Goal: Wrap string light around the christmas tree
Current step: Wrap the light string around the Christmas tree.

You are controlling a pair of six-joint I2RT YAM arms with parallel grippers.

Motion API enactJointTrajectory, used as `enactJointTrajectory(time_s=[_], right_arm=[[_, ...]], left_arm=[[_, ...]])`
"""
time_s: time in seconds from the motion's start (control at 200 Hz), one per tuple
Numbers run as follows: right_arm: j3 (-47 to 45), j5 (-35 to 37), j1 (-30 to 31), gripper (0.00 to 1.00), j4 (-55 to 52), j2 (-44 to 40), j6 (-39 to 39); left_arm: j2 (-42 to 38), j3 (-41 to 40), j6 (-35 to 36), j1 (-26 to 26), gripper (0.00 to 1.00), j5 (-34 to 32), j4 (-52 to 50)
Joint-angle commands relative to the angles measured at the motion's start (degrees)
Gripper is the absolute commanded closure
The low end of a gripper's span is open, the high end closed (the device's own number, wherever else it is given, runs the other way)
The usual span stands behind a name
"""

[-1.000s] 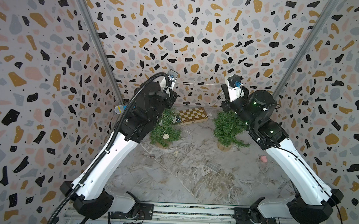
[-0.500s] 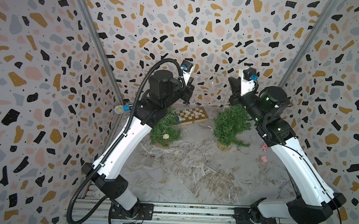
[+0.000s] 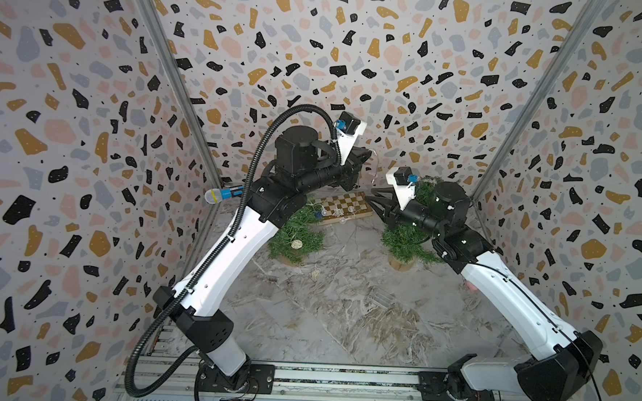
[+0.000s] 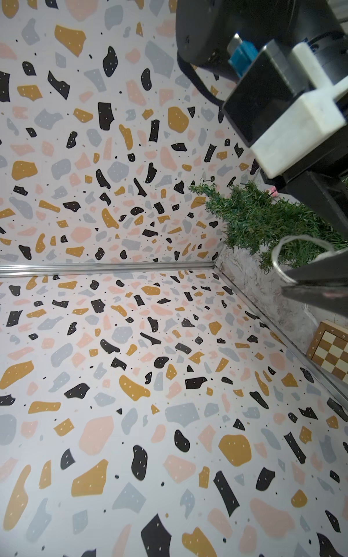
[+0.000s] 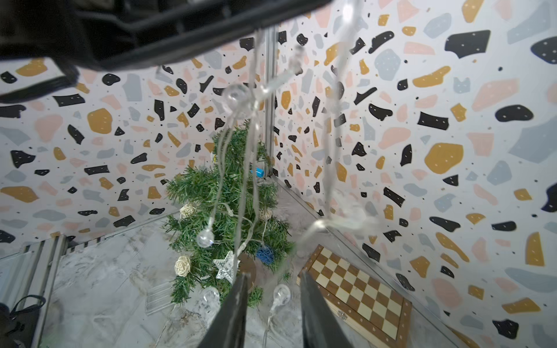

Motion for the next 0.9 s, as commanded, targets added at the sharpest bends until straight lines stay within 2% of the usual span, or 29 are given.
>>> enactJointTrajectory(time_s=[0.0,0.045,0.095,0.19,0.24,0.285,0.375,0.405,0.43,0.541,0.616,0.681,0.766,0.836,0.896], right_arm=[[0.4,-4.9,-0.2,0.50,5.6,0.3,3.6],[0.8,-5.3,-0.2,0.44,6.3,0.9,4.1],[2.0,-6.2,-0.2,0.41,6.5,2.1,4.6],[4.0,-9.0,-0.1,0.41,8.4,4.9,7.2],[4.8,-9.3,0.1,0.44,8.8,6.4,8.4],[5.8,-8.4,0.1,0.54,8.7,7.5,9.1],[8.1,-5.7,-0.2,0.87,7.3,8.6,9.4],[8.7,-4.7,-0.3,0.96,7.2,8.3,9.6],[9.1,-4.1,-0.5,1.00,7.0,8.2,9.6],[11.7,-1.6,-1.1,1.00,4.3,7.5,8.5],[13.6,-0.6,-1.1,1.00,2.1,7.2,6.8],[15.6,0.7,-1.2,1.00,0.7,6.9,5.8],[19.6,1.4,-1.6,1.00,-0.9,7.5,5.1],[23.5,1.3,-1.7,1.00,-2.0,8.5,4.7],[26.9,1.3,-1.8,1.00,-2.8,9.8,4.2]], left_arm=[[-0.4,-0.6,-0.1,-0.6,1.00,3.5,0.5],[-0.4,-0.7,0.0,-0.8,1.00,4.4,0.3],[-0.4,-0.8,-0.1,-1.0,1.00,5.2,0.2],[-0.4,-1.0,-0.6,-1.0,1.00,6.7,0.8],[-0.2,-0.9,-0.7,-1.1,1.00,7.6,0.8],[-0.4,-1.1,-0.8,-1.1,1.00,8.1,0.9],[-0.9,-1.6,-0.3,-1.1,1.00,8.0,0.5],[-1.2,-1.9,0.3,-1.1,1.00,7.4,0.0],[-1.5,-2.2,0.8,-1.1,0.94,6.5,-0.6],[-3.6,-3.7,1.7,-0.6,0.52,-2.0,-3.4],[-5.9,-5.9,-0.5,1.3,0.37,-9.0,-3.8],[-8.0,-8.9,-5.4,5.1,0.31,-11.4,-3.7],[-10.6,-13.9,-10.2,9.9,0.30,-9.9,-2.7],[-11.9,-17.4,-10.2,10.6,0.30,-9.1,-2.4],[-12.5,-20.3,-10.9,10.5,0.31,-5.1,-1.5]])
